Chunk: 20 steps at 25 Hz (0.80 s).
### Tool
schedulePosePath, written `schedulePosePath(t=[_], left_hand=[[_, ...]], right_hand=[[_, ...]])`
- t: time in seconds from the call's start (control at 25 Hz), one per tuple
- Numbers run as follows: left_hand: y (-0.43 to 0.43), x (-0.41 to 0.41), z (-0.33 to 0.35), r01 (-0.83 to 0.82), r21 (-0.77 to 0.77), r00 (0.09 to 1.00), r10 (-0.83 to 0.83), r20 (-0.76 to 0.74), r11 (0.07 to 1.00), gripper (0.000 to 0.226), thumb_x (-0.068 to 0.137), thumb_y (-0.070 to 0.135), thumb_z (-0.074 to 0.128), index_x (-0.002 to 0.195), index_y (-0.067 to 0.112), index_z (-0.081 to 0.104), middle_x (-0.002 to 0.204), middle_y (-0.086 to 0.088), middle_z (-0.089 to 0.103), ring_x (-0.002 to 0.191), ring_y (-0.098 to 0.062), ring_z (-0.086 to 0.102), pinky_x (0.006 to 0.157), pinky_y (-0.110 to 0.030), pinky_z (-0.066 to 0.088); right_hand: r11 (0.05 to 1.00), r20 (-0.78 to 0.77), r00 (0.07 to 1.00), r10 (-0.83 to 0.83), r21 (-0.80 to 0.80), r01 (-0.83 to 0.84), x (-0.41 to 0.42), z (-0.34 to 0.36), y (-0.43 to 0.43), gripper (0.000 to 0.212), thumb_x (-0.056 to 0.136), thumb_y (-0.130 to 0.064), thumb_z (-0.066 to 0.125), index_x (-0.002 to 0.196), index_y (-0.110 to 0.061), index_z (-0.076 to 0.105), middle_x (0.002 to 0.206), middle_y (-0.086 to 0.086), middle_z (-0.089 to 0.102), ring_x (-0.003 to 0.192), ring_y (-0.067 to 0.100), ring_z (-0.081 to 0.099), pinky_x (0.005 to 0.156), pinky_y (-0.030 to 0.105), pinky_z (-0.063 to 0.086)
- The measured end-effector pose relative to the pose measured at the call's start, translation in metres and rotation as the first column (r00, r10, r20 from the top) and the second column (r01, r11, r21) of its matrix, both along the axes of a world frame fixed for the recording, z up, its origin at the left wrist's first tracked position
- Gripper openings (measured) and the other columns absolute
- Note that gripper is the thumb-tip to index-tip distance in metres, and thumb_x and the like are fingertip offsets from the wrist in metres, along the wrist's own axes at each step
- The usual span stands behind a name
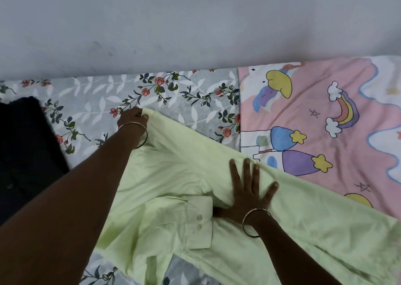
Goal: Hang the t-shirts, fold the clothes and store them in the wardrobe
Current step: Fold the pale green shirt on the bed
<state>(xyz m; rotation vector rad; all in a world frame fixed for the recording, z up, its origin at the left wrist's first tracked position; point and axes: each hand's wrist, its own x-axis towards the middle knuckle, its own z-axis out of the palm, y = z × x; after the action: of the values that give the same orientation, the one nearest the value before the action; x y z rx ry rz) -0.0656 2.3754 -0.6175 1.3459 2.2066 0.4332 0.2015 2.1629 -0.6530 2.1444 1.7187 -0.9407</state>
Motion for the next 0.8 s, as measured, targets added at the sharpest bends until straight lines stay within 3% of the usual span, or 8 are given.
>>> schedulePosePath(t=[0.16,0.32,0.52,0.64,0.72,0.8], left_hand=[[-0.019,-0.001,0.003,-0.183,0.321,0.982,0.16,0.097,0.929,0.023,0.098,0.016,0.05,0.113,0.013,0.068,0.115,-0.011,0.07,0.109,-0.03,0.061,0.091,-0.028,0.04],[-0.077,-0.02,0.005,-0.094,0.468,0.984,0.01,0.179,0.879,0.024,0.099,0.032,0.047,0.105,0.015,0.063,0.091,-0.007,0.072,0.081,-0.027,0.069,0.08,-0.035,0.052],[-0.174,-0.063,-0.002,0.133,0.354,0.991,-0.113,-0.075,0.926,0.016,0.098,0.03,0.057,0.097,0.016,0.064,0.079,0.001,0.066,0.075,-0.023,0.064,0.068,-0.032,0.043],[-0.215,-0.069,-0.008,0.08,0.219,0.997,-0.076,-0.026,0.972,0.026,0.092,0.046,0.061,0.094,0.021,0.065,0.075,0.004,0.064,0.072,-0.021,0.063,0.066,-0.036,0.048],[-0.236,-0.074,-0.013,0.037,0.071,0.999,-0.034,-0.035,0.997,0.049,0.085,0.069,0.048,0.098,0.024,0.063,0.083,0.004,0.064,0.08,-0.02,0.061,0.073,-0.04,0.05],[-0.251,-0.079,-0.015,0.008,-0.094,0.999,-0.012,-0.049,0.995,0.055,0.083,0.075,0.05,0.101,0.023,0.059,0.091,0.003,0.062,0.087,-0.021,0.057,0.08,-0.041,0.049]], right_hand=[[1.0,0.013,1.0,-0.01,-0.016,0.01,-0.003,-0.001,0.002,0.141,0.054,-0.094,0.057,0.137,-0.044,-0.046,0.144,-0.006,-0.057,0.137,0.023,-0.048,0.103,0.078,-0.015],[1.0,0.025,1.0,-0.013,-0.024,0.013,-0.004,-0.001,0.001,0.141,0.053,-0.096,0.055,0.137,-0.044,-0.046,0.145,-0.005,-0.056,0.138,0.023,-0.047,0.103,0.078,-0.013],[1.0,0.024,1.0,-0.014,-0.006,0.014,-0.007,0.0,0.0,0.138,0.051,-0.099,0.049,0.136,-0.046,-0.046,0.145,-0.007,-0.056,0.139,0.022,-0.046,0.103,0.078,-0.012],[1.0,0.02,1.0,-0.017,0.004,0.017,-0.004,-0.001,0.0,0.138,0.049,-0.099,0.048,0.135,-0.049,-0.046,0.145,-0.008,-0.056,0.139,0.022,-0.045,0.103,0.079,-0.011],[1.0,0.024,0.999,-0.026,0.015,0.026,-0.005,-0.002,0.0,0.137,0.05,-0.098,0.05,0.136,-0.05,-0.044,0.145,-0.01,-0.055,0.141,0.021,-0.044,0.105,0.08,-0.009],[0.999,0.049,0.998,-0.038,0.035,0.037,-0.007,0.0,-0.002,0.135,0.053,-0.096,0.052,0.137,-0.05,-0.043,0.146,-0.012,-0.055,0.143,0.02,-0.041,0.107,0.079,-0.007]])
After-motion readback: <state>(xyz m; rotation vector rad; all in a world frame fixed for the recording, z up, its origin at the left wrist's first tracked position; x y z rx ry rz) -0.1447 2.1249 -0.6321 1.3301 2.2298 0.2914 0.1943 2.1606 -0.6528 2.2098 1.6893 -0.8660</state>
